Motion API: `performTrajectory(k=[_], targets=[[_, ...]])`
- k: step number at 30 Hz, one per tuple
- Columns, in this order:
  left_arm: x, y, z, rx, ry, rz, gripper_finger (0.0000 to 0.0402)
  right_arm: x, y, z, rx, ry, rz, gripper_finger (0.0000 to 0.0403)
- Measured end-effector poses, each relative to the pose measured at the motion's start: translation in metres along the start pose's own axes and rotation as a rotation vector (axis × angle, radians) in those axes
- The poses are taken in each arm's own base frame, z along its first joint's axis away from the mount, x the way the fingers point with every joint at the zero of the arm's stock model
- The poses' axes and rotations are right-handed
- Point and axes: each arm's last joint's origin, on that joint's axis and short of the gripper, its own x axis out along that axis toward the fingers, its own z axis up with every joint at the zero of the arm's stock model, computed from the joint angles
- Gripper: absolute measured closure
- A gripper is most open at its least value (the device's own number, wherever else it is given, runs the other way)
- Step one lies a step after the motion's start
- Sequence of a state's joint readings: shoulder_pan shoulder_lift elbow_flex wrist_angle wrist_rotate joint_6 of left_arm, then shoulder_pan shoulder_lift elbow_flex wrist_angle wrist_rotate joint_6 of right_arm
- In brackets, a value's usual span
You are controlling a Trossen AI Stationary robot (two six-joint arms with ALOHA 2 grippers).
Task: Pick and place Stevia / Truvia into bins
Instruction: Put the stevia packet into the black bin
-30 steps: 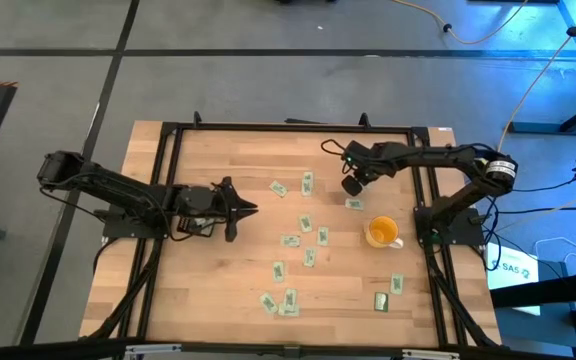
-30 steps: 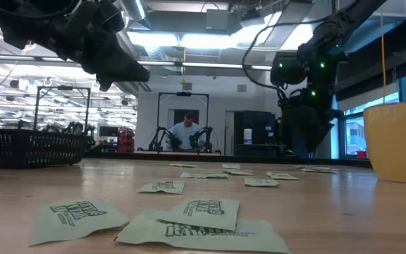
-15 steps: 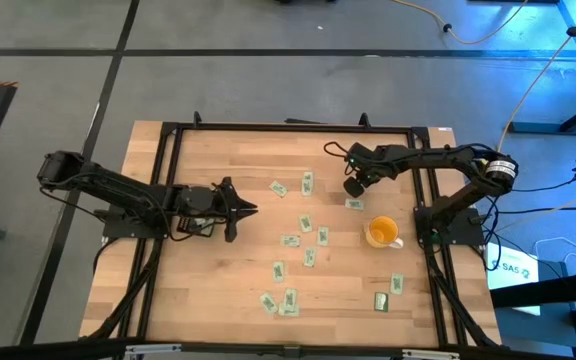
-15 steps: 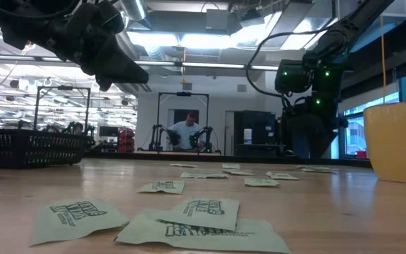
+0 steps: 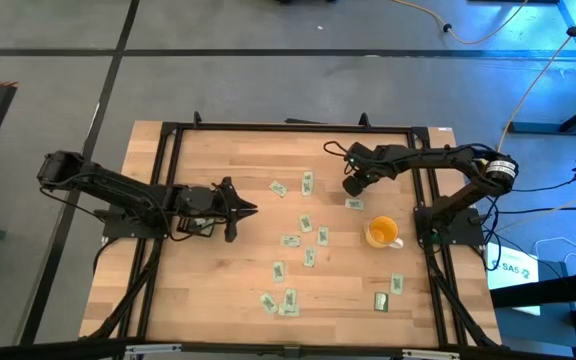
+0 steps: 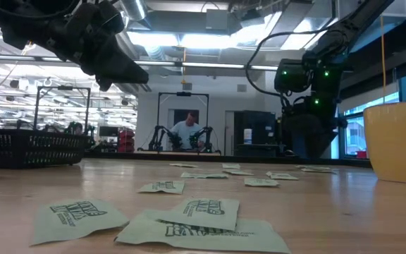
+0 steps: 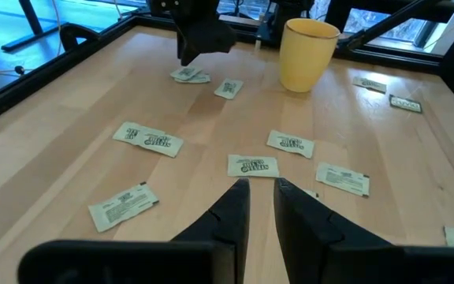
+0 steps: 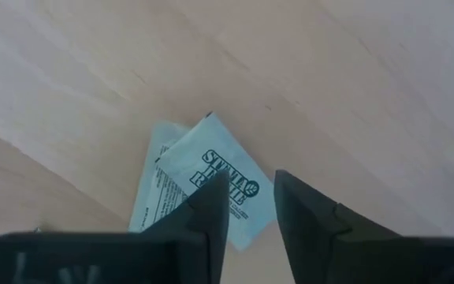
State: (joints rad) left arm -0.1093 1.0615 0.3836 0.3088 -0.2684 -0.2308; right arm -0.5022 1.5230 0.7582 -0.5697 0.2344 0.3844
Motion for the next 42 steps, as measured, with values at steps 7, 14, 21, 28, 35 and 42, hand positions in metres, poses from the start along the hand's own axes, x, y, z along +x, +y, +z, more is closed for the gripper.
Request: performTrajectory(k=[7,14,21,28,35,42], targets=[[0.000,0.000,-0.001,0.002,0.006,0.002,0.0347,0.000,0.000,0.000,0.056,0.003,-0.001,0.0296],[0.000,0.000,-0.001,0.001,0.007,0.002,0.0347,0.003,-0.001,-0.005,0.078,0.021,-0.009,0.0296],[0.000,0.000,-0.002,0.004,0.018,0.004,0.0347,0.016,-0.005,-0.022,0.078,0.030,-0.014,0.0296],[0.000,0.001,-0.002,-0.008,0.020,0.006,0.0347,0.019,-0.005,-0.025,0.076,0.033,-0.009,0.0331],[0.000,0.000,-0.002,-0.012,0.020,0.006,0.0347,0.019,-0.005,-0.023,0.076,0.009,-0.010,0.0393],[0.000,0.001,-0.002,-0.012,0.020,0.006,0.0347,0.020,-0.005,-0.024,0.068,0.011,-0.010,0.0397]])
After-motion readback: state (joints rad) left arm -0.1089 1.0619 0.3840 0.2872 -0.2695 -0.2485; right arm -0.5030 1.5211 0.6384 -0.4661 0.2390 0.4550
